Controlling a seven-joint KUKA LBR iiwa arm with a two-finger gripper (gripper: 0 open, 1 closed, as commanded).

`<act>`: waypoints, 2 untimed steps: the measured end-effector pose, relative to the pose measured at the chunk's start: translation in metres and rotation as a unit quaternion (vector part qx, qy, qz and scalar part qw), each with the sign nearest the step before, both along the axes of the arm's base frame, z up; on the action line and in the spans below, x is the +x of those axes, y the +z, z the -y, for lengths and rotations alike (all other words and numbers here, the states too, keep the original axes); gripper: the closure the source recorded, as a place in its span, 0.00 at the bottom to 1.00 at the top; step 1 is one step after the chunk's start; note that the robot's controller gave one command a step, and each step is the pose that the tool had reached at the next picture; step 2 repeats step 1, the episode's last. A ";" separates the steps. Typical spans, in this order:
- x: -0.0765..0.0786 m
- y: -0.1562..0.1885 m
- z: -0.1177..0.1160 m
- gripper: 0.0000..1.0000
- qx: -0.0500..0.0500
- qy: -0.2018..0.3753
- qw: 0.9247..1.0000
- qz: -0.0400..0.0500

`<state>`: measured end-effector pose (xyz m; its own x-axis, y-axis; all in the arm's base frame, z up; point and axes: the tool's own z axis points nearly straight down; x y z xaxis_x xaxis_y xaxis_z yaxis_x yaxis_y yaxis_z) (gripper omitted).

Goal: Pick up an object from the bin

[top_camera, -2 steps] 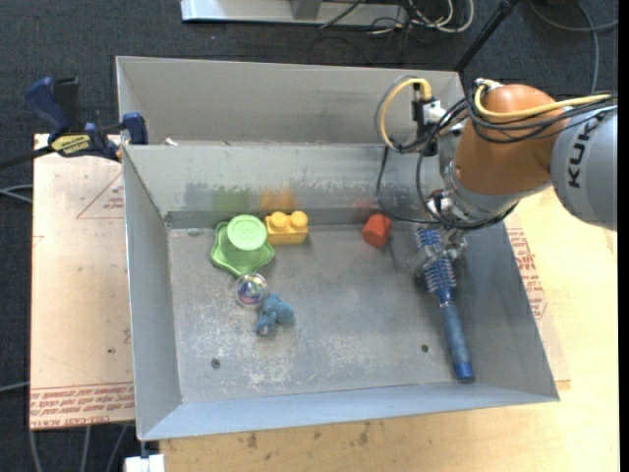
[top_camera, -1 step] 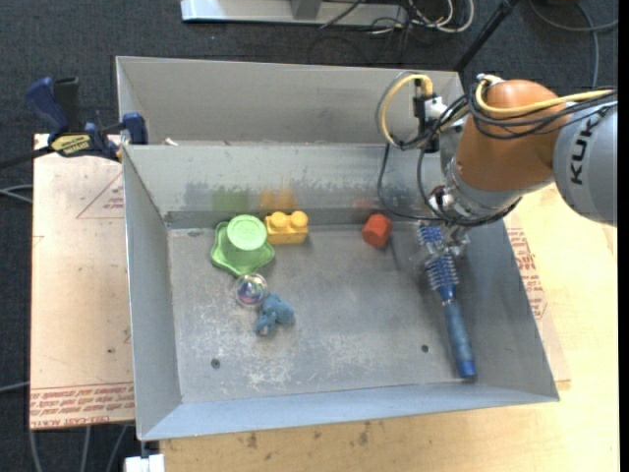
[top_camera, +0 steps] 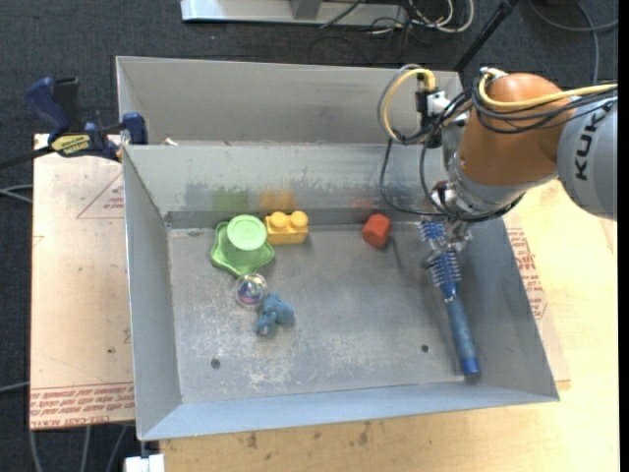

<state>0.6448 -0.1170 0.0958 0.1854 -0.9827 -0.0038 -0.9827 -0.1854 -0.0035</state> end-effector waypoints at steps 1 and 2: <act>0.002 0.109 -0.001 1.00 -0.002 -0.002 1.000 0.003; 0.002 0.109 -0.001 1.00 -0.002 -0.002 1.000 0.003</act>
Offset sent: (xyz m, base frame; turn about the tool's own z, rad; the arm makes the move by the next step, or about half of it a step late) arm -0.0001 0.0000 0.1040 0.0000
